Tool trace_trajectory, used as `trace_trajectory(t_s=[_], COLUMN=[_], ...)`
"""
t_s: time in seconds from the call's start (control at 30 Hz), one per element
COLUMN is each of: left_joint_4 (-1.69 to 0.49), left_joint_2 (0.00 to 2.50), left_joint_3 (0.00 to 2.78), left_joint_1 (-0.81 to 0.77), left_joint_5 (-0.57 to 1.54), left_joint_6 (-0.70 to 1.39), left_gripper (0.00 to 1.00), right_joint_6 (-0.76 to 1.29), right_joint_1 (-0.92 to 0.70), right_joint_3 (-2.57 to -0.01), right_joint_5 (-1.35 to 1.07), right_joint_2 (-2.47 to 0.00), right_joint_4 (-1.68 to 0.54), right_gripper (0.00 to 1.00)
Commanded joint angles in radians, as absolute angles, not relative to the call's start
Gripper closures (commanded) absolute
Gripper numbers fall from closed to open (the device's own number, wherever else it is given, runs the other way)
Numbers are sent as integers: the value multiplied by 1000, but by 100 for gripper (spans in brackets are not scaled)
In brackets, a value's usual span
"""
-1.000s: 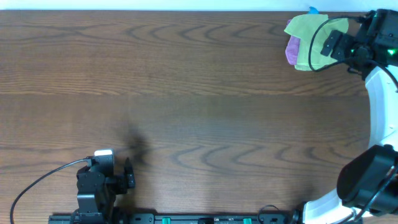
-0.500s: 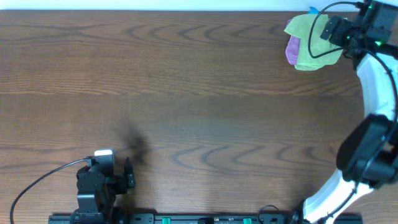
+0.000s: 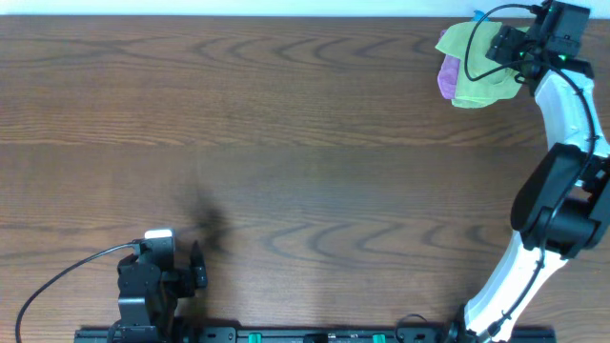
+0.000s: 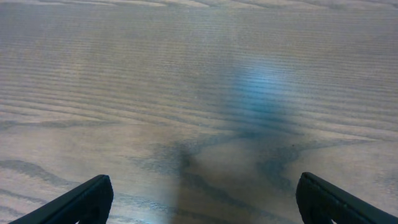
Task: Fold the cloth
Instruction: 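Reach the right gripper up to the cloth pile at top right, then grasp the lime-green cloth with the right gripper and lift it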
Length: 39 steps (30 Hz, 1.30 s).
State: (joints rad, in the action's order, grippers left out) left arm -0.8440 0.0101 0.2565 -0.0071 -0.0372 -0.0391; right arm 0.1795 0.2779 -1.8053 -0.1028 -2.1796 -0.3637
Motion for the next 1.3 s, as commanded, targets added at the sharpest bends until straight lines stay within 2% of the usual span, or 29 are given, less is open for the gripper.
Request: trace_trajectory(t_s=[0.0,0.4,0.5,0.6,0.7,0.73,0.77,0.97,1.27], left_joint_4=[-903,-903,-903,-903,-903,-903,-903,-903,-903], left_joint_2=[4,4,4,4,4,4,4,4,4], left_joint_3=[239,239,239,239,239,239,239,239,239], left_joint_1=[-6,-6,-6,-6,-6,-6,-6,-6,-6], left_joint_5=[-70,-70,-70,-70,-71,-70,-70,-70,-70], left_joint_6=[-60,-60,-60,-60,-60,-60,-60,-60,-60], left_gripper=[4,5,5,5,5,5,5,5,5], right_joint_6=[187,186,186,186,186,186,186,186,136], right_joint_1=[273,271,272,272,271,271,271,266,196], right_joint_3=[-1832,-1832,-1832,-1833,-1833,-1833,-1833,-1833,-1833], right_joint_5=[-112,-112,-112,-113,-117,-131,-142,-166,-163], right_joint_2=[-2193,-2221,-2232,-2231,-2231,-2226,-2221,-2138,-1952], right_joint_4=[-362,-384,-389,-386,-388,-394,-397,-426,-612], right_gripper=[24,31,36,54,78,91,99,99,98])
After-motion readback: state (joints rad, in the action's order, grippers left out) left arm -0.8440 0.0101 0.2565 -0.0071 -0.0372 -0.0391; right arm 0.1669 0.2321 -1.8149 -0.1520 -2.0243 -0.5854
